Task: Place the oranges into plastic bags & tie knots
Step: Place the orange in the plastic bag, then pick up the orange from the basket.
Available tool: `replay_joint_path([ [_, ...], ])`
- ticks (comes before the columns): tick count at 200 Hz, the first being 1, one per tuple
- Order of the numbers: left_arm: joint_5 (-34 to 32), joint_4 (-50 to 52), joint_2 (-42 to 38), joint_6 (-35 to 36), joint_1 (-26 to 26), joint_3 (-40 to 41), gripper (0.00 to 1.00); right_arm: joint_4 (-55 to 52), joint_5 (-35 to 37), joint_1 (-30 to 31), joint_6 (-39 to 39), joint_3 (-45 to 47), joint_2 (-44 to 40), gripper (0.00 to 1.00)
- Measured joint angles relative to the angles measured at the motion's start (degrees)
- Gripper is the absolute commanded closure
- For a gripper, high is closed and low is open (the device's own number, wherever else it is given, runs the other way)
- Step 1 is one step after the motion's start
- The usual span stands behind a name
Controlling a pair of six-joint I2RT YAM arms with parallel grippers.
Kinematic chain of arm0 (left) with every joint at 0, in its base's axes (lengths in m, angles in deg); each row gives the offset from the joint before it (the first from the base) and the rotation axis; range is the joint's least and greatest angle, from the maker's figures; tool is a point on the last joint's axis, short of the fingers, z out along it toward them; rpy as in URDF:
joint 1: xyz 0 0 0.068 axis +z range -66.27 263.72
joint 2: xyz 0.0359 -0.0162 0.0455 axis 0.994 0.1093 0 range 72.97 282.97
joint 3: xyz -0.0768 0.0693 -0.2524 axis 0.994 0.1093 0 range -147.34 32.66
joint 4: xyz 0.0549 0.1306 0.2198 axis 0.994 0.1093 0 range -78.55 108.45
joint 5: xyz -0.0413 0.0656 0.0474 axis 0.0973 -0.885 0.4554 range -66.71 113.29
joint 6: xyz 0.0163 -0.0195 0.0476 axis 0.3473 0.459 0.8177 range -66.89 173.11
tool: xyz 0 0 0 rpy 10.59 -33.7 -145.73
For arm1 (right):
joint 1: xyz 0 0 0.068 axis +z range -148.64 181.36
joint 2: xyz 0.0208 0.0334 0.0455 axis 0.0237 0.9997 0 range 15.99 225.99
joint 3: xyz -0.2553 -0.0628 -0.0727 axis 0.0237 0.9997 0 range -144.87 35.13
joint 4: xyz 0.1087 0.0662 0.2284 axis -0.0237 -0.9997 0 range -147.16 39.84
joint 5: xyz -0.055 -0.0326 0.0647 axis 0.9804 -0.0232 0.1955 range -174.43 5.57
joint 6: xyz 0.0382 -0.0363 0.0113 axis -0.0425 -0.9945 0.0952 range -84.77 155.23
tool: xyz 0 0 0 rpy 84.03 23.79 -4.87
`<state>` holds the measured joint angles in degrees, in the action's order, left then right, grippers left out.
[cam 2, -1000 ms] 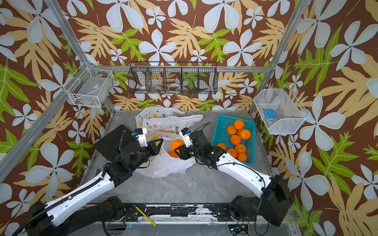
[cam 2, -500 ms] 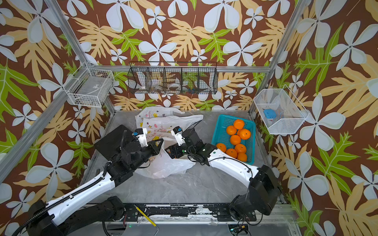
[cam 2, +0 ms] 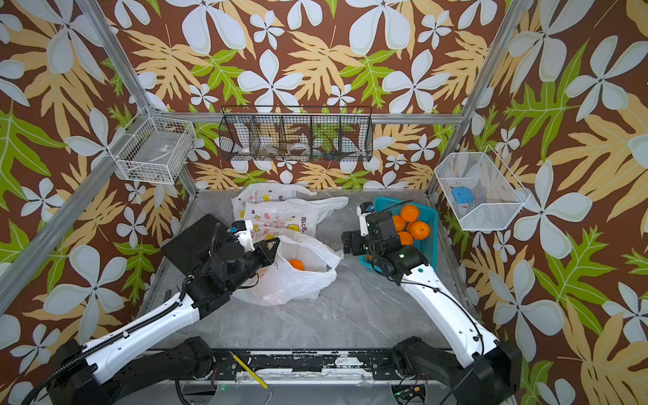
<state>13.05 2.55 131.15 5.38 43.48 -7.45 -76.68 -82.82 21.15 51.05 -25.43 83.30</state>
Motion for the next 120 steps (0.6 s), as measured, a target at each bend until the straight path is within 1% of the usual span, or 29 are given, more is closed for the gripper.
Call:
replay_joint_path([
  [22,0.0,0.0,-0.4,0.1,0.0,0.0,1.0,-0.4,2.2,-9.7,-1.3,0.8,3.5,0.05],
  [42,0.0,0.0,-0.9,0.2,0.0,0.1,1.0,-0.1,4.2,-15.5,-2.6,1.3,8.2,0.02],
  [74,0.0,0.0,-1.0,0.2,0.0,0.2,1.0,2.4,5.8,-20.2,-4.1,0.1,17.7,0.01],
  [93,0.1,0.0,-1.0,0.2,0.0,0.2,1.0,3.9,6.7,-21.9,-4.4,-1.7,23.3,0.01],
  [120,0.2,0.1,-1.0,0.2,0.0,0.2,1.0,5.8,7.6,-23.5,-4.7,-3.8,29.0,0.01],
])
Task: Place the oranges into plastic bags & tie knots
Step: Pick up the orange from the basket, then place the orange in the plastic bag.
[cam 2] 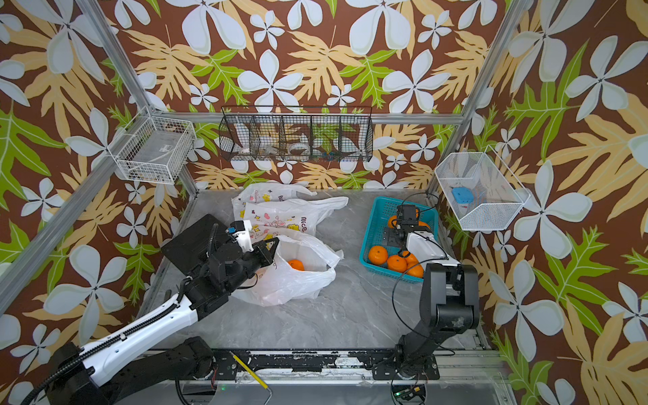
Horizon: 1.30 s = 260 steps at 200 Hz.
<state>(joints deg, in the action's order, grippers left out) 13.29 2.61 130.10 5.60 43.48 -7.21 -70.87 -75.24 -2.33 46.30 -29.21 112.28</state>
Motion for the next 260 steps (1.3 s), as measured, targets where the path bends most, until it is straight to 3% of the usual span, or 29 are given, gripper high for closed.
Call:
replay_joint_path([
  [57,0.0,0.0,0.2,0.5,0.0,0.0,1.0,3.3,-0.3,-1.7,0.0,-3.3,9.9,0.05],
  [135,0.2,0.4,0.5,1.1,0.0,-0.6,1.0,6.5,-1.7,-1.8,-0.8,-5.0,13.4,0.33],
  [166,0.2,0.5,0.6,1.1,0.0,-0.6,1.0,6.6,-5.2,-1.8,-0.8,-1.2,5.6,0.36],
  [209,0.2,0.5,0.6,1.1,0.0,-0.6,1.0,3.5,-16.7,0.0,1.4,6.6,-13.9,0.38],
  [238,0.2,0.7,0.6,1.3,0.0,-0.6,1.0,0.5,-25.7,8.5,4.1,7.8,-27.1,0.39],
  [260,0.2,0.9,0.5,1.5,0.0,-0.6,1.0,0.7,-30.7,17.5,7.8,7.4,-32.3,0.39],
])
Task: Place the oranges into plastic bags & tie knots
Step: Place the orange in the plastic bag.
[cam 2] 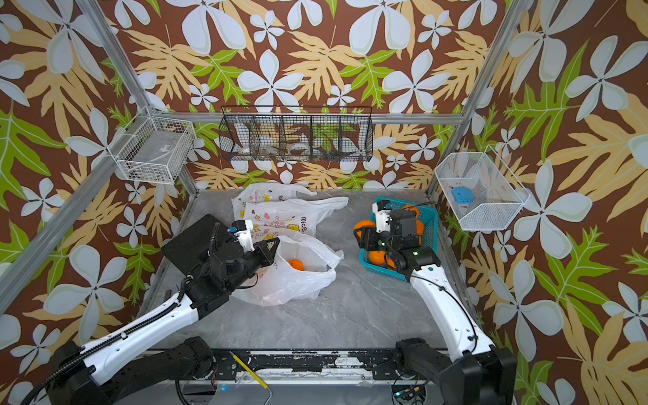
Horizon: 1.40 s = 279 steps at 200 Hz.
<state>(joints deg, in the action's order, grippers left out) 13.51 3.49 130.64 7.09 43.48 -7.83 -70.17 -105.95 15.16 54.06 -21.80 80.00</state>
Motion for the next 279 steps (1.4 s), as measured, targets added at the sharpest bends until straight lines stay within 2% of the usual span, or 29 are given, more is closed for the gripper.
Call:
replay_joint_path([
  [44,0.6,0.0,-0.3,0.0,0.0,0.0,1.0,3.0,-2.1,19.4,5.6,-3.3,2.6,0.38],
  [78,0.9,-0.1,-0.7,0.0,0.0,0.0,1.0,6.0,-0.7,26.1,7.5,-5.2,9.7,0.38],
  [108,1.1,-0.1,-1.3,0.0,0.0,0.0,1.0,8.6,1.0,26.9,7.7,-5.3,16.4,0.37],
  [154,1.0,0.1,-1.9,0.0,0.0,0.0,1.0,14.7,-1.5,29.6,8.0,-9.8,28.2,0.26],
  [175,0.5,0.2,-2.3,0.0,0.0,0.3,1.0,16.1,-3.2,30.1,8.2,-10.9,29.9,0.2],
  [203,-0.4,0.3,-2.4,-0.2,0.0,0.7,1.0,14.2,-2.0,30.0,7.4,-11.0,26.0,0.17],
  [243,-0.7,0.3,-1.6,-0.2,0.1,0.8,1.0,8.1,1.3,29.4,5.2,-9.8,15.2,0.17],
  [279,-0.7,0.2,-1.5,-0.3,0.3,1.0,1.0,3.2,2.8,22.5,4.5,-5.6,4.2,0.16],
])
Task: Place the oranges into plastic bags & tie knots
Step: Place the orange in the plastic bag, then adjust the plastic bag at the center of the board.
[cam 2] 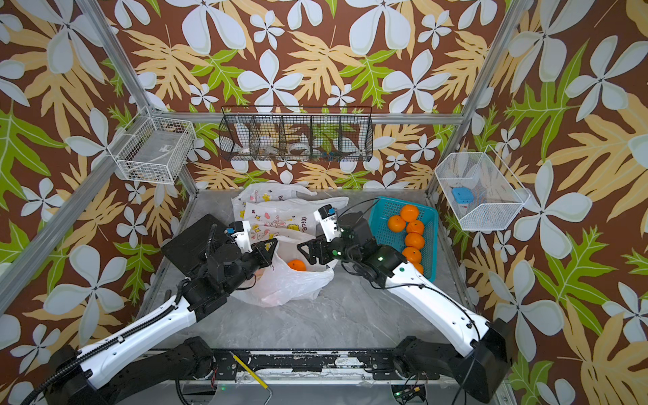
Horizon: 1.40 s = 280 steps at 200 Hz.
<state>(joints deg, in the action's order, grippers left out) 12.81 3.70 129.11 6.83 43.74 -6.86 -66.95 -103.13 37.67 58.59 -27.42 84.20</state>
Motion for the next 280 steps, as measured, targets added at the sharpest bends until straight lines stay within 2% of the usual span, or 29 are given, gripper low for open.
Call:
replay_joint_path([
  [35,0.0,0.0,0.0,0.0,0.2,0.2,1.0,-4.0,-0.8,-8.1,0.6,6.4,-6.6,0.17],
  [55,0.0,0.0,0.0,0.1,0.2,0.2,1.0,-5.1,-3.6,-9.6,2.3,10.3,-8.6,0.2],
  [110,0.1,-0.1,0.0,0.0,0.2,0.2,1.0,-2.7,-8.5,-9.8,6.8,14.4,-6.8,0.43],
  [121,0.1,-0.1,0.0,0.2,0.2,0.2,1.0,-2.3,-8.7,-9.8,7.8,13.7,-6.0,0.53],
  [142,0.1,-0.2,0.0,0.0,0.2,0.4,1.0,-1.3,-8.9,-9.8,7.9,12.8,-5.2,0.85],
  [155,0.1,-0.2,0.0,0.2,0.3,0.5,1.0,-1.4,-9.2,-9.8,8.1,11.9,-5.2,1.0],
  [185,0.5,-0.1,-0.1,0.8,0.3,-0.8,1.0,-2.0,-9.9,-9.9,8.2,8.7,-6.8,1.0],
  [231,2.4,-0.2,0.6,5.0,0.3,-6.3,1.0,-0.1,-13.4,-9.9,9.0,-1.6,-8.3,1.0],
  [280,5.4,-0.3,5.3,9.5,1.7,-13.0,1.0,5.2,-13.8,-9.9,8.7,-10.7,-4.3,1.0],
])
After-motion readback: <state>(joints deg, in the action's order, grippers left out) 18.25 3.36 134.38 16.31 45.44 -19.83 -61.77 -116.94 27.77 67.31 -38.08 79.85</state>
